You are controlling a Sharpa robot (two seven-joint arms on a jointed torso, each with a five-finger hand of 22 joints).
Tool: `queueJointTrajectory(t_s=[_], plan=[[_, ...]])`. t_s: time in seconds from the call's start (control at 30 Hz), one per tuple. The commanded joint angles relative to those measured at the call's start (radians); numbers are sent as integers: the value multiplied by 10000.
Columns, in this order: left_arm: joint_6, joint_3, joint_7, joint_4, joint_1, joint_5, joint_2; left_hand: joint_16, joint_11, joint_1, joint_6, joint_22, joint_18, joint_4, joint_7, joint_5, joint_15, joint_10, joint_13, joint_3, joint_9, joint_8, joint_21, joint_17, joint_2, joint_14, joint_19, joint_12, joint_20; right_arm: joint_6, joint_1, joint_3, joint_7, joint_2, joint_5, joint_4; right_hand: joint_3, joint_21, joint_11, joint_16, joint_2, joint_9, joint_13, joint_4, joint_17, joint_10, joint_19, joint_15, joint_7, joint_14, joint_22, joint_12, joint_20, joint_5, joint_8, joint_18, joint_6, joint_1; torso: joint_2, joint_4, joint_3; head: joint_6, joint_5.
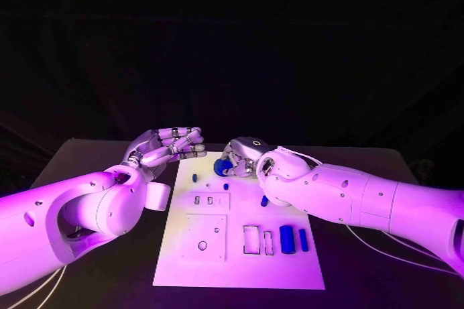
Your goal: Assemble the parts on the task board
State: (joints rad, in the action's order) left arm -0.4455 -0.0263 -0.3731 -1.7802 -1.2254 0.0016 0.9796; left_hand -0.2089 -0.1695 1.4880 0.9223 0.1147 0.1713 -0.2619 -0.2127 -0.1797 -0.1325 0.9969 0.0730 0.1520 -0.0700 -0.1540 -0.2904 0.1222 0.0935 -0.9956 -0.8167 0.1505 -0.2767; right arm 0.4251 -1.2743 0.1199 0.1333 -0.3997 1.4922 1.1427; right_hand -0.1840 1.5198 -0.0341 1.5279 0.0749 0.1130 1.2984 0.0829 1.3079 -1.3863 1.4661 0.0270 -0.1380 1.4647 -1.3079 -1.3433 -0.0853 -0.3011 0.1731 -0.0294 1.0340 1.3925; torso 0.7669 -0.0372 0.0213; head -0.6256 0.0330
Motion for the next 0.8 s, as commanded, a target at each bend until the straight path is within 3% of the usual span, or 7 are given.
queueJointTrajectory(t_s=[0.03,0.2,0.37,0.6,0.8], plan=[[176,-10,-48,-15,-13,18,-24,25,-23,49,-19,-15,126,26,-15,47,-45,-65,-12,-22,8,63,-42,16,-7,-46,-78,-46,-24,-270,83,38,68,94,136,-190,-87,-54,-42,2,29,59,-62,22,1502,109,443,31,161,815,-1884,106,56,47,-84,76,186,-164,4,0,-1,-1,-6],[181,-10,-35,-10,-14,18,-26,25,-23,49,-19,-15,126,26,-15,47,-45,-65,-12,-22,8,63,-42,16,-7,-46,-78,-46,-24,-83,117,42,0,234,-42,-470,-114,-125,-219,-28,225,-71,-475,110,1438,457,373,-112,-46,797,-1808,511,-48,480,-443,54,-300,-393,6,-2,-4,11,-2],[181,-10,-17,-4,-14,18,-22,32,-21,49,-15,-19,125,26,-14,49,-45,-60,-12,-27,7,64,-39,18,-6,-45,-77,-49,-24,-80,128,43,-77,302,-116,-556,-70,-182,-346,-51,350,-169,-673,175,1390,640,319,-224,-178,782,-1751,716,-153,586,-733,36,-692,-546,4,5,-5,10,-17],[186,-10,-2,-7,-16,18,-18,32,-21,49,-15,-19,125,26,-14,49,-45,-60,-12,-27,7,64,-39,18,-6,-45,-77,-49,-24,-244,131,44,-136,310,-190,-536,317,-213,-411,-55,525,-188,-693,520,1389,679,296,-295,-221,779,-1734,737,-248,418,-874,25,-777,-1139,0,11,-10,4,-11],[178,-10,7,-12,-17,18,2,35,-22,45,-17,-21,125,24,-16,51,-46,-63,-13,-31,7,67,-38,18,-4,-43,-76,-53,-24,-443,132,45,-133,221,-301,-486,538,-185,-377,-31,489,-137,-497,742,1451,540,335,-275,-172,793,-1786,555,-250,-115,-828,36,-571,-1456,4,14,-7,3,-18]])
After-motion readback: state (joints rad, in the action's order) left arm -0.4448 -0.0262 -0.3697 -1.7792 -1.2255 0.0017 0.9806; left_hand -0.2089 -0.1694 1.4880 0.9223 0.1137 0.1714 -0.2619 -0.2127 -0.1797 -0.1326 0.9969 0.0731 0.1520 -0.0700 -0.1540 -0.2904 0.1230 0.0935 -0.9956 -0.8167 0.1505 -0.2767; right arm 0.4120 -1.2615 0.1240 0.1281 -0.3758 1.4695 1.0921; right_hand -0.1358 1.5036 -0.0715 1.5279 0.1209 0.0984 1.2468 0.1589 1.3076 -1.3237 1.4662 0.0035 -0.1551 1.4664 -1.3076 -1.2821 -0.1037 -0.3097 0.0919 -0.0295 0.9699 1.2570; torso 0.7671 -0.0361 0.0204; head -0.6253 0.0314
